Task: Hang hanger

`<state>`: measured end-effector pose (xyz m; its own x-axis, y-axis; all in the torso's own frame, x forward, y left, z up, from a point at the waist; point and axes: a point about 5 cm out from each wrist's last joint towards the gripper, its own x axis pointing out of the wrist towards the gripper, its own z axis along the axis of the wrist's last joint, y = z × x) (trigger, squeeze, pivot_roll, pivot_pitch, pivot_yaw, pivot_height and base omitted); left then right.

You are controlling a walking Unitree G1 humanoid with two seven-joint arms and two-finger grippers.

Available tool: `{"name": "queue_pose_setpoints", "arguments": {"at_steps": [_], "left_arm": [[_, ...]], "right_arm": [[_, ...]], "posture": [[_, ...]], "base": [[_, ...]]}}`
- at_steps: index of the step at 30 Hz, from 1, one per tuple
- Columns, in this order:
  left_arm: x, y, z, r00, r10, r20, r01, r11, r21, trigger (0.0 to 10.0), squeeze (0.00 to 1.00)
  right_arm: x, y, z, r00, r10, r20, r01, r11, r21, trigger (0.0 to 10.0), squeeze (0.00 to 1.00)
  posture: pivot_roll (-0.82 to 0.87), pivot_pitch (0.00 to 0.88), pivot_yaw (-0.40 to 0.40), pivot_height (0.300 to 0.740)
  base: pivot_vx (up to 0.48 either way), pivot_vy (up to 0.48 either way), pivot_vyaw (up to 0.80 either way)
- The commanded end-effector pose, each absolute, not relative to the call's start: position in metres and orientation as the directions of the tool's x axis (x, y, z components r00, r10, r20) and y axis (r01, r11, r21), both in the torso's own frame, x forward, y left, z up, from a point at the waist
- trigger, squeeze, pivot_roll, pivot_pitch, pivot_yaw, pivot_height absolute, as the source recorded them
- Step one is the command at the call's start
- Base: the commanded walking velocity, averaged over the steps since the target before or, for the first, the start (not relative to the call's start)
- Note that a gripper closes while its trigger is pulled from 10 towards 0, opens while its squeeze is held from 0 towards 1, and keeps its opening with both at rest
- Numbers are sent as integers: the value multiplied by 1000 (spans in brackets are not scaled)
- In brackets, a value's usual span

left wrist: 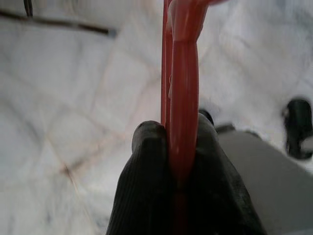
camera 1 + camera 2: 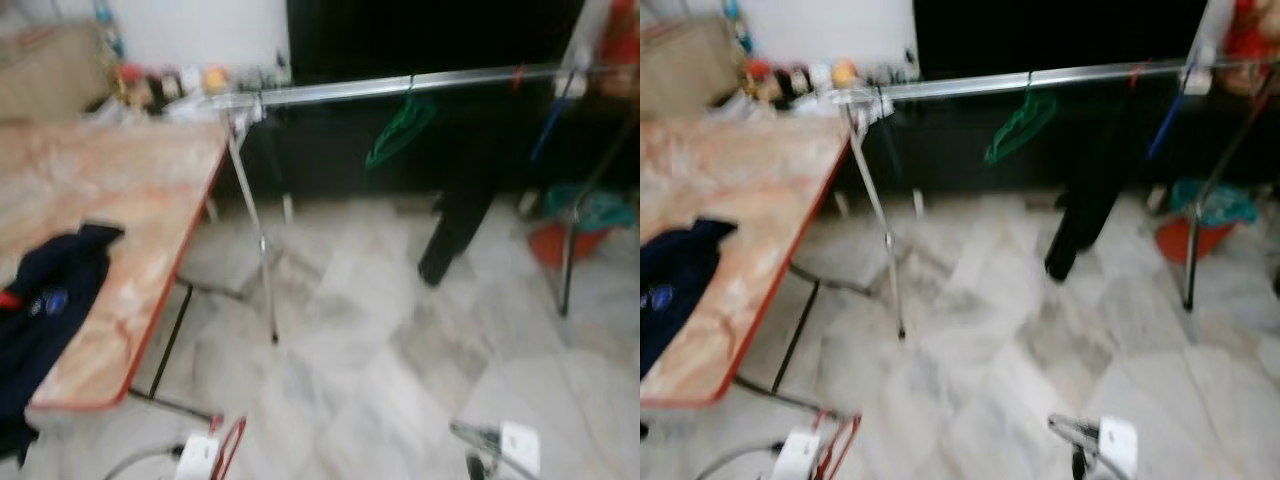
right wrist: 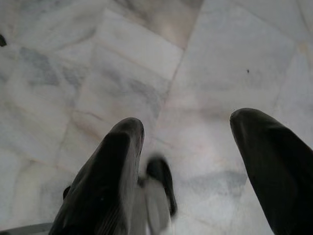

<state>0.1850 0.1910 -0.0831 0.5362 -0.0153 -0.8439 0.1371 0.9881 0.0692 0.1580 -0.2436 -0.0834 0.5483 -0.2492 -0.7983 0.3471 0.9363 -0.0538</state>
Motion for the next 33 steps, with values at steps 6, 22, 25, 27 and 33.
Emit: {"name": "queue_pose_setpoints", "arguments": {"at_steps": [6,22,25,27,33], "left_arm": [[187,182,-83,535,-31,-844,154,986,62,10000,0],[192,179,-81,542,-38,-839,160,985,59,10000,0],[190,183,-82,541,-35,-840,158,986,60,10000,0],[190,183,-82,541,-36,-840,158,986,60,10000,0],[188,185,-82,540,-38,-841,163,985,60,10000,0]], "right_arm": [[156,-248,-83,536,-242,-809,299,950,-86,10000,0],[155,-248,-84,530,-253,-809,324,942,-82,10000,0],[154,-248,-84,530,-253,-809,326,942,-81,10000,0],[154,-248,-84,531,-253,-809,328,941,-80,10000,0],[154,-248,-84,531,-251,-810,323,943,-80,10000,0]], "posture": [[-81,0,73,740],[-82,0,76,740],[-82,0,76,740],[-82,0,76,740],[-86,0,79,740]], "base": [[250,0,0],[251,0,0],[251,0,0],[251,0,0],[252,0,0]]}}
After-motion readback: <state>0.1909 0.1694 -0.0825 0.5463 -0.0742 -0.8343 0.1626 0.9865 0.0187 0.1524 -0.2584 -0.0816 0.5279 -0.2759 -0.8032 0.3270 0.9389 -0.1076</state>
